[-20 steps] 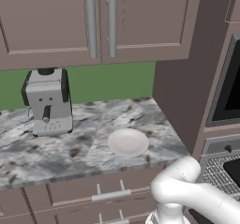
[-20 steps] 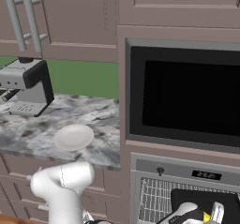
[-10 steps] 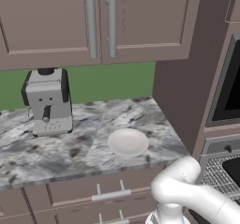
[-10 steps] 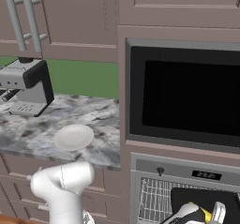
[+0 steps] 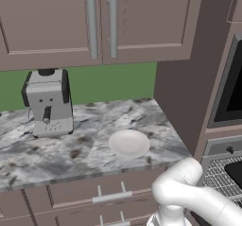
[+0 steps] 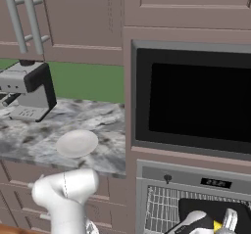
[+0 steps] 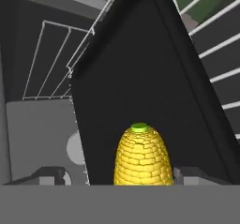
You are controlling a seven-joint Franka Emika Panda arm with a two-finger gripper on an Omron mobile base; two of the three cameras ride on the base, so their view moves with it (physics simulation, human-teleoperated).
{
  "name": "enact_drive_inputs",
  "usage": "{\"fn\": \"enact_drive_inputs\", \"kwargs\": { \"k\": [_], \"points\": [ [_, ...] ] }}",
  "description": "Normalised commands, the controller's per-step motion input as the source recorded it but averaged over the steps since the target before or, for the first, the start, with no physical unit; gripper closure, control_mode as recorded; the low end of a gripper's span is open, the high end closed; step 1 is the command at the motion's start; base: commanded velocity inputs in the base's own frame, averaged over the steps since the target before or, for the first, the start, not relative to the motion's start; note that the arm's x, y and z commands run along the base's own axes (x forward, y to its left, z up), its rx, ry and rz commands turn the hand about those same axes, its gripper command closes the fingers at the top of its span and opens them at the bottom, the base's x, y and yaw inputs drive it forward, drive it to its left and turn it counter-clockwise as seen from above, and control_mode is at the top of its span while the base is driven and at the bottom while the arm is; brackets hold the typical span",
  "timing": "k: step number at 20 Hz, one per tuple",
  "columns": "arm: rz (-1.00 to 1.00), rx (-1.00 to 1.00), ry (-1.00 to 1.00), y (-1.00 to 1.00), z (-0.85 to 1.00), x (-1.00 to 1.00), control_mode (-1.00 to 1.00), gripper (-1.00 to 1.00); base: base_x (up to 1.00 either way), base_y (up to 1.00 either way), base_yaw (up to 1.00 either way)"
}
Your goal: Place the corn on the top rack of the oven.
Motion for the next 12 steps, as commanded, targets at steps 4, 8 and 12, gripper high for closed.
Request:
{"fn": "enact_drive_inputs", "kwargs": {
  "k": [4, 8, 12],
  "points": [
    [-0.04, 0.03, 0.02, 0.0, 0.55, -0.61, -1.0, -1.0, 0.0, 0.0, 0.0],
    [-0.04, 0.0, 0.13, 0.08, 0.65, -0.92, -1.0, -1.0, 0.0, 0.0, 0.0],
    [0.0, -0.05, 0.17, 0.82, 0.81, -0.83, -1.0, -1.0, 0.0, 0.0, 0.0]
  ]
}}
